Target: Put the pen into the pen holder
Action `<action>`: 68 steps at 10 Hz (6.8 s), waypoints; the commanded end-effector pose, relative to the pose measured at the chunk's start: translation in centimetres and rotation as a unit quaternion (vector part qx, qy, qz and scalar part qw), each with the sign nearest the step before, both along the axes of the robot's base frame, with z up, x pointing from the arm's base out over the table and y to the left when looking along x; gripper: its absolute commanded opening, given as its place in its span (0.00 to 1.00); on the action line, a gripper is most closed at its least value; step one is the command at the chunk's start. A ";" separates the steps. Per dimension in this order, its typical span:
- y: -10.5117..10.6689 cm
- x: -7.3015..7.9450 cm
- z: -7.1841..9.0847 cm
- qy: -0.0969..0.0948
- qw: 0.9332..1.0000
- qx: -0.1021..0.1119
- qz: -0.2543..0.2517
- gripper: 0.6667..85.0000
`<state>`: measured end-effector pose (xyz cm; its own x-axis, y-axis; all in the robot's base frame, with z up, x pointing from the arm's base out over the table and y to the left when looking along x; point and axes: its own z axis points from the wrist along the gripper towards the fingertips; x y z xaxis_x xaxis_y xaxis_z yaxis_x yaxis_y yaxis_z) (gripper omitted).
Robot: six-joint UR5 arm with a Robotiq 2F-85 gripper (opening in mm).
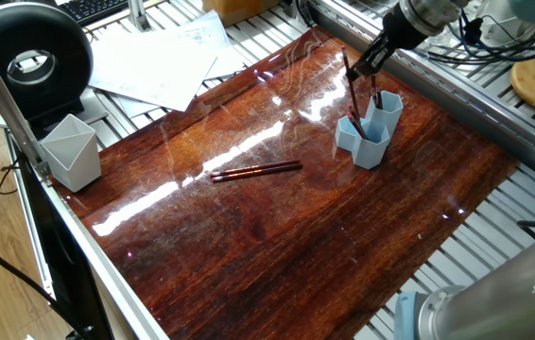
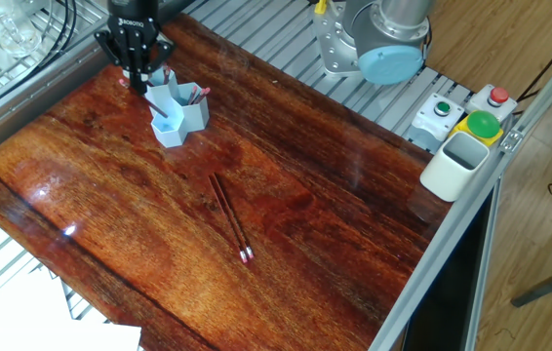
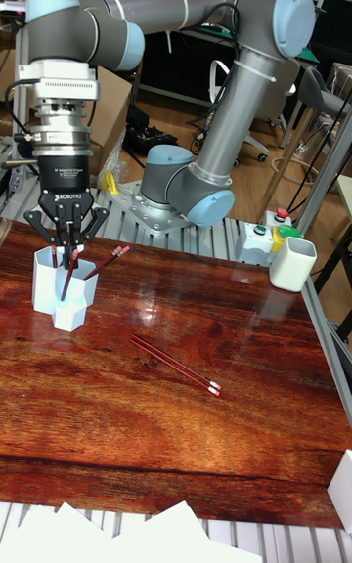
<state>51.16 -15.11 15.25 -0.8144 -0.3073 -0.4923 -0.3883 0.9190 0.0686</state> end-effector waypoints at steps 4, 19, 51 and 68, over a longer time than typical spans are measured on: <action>-0.2 -0.4 -0.4 0.003 1.000 0.002 -0.013 0.00; 0.1 -0.3 -0.8 0.013 1.000 0.002 -0.023 0.24; -2.1 -2.6 -1.5 0.201 0.961 -0.169 -0.088 0.00; -6.3 -7.0 -0.4 0.276 0.923 -0.264 -0.045 0.00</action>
<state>44.69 -21.19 14.62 -0.9323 -0.3120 0.1832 -0.3496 0.9073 -0.2335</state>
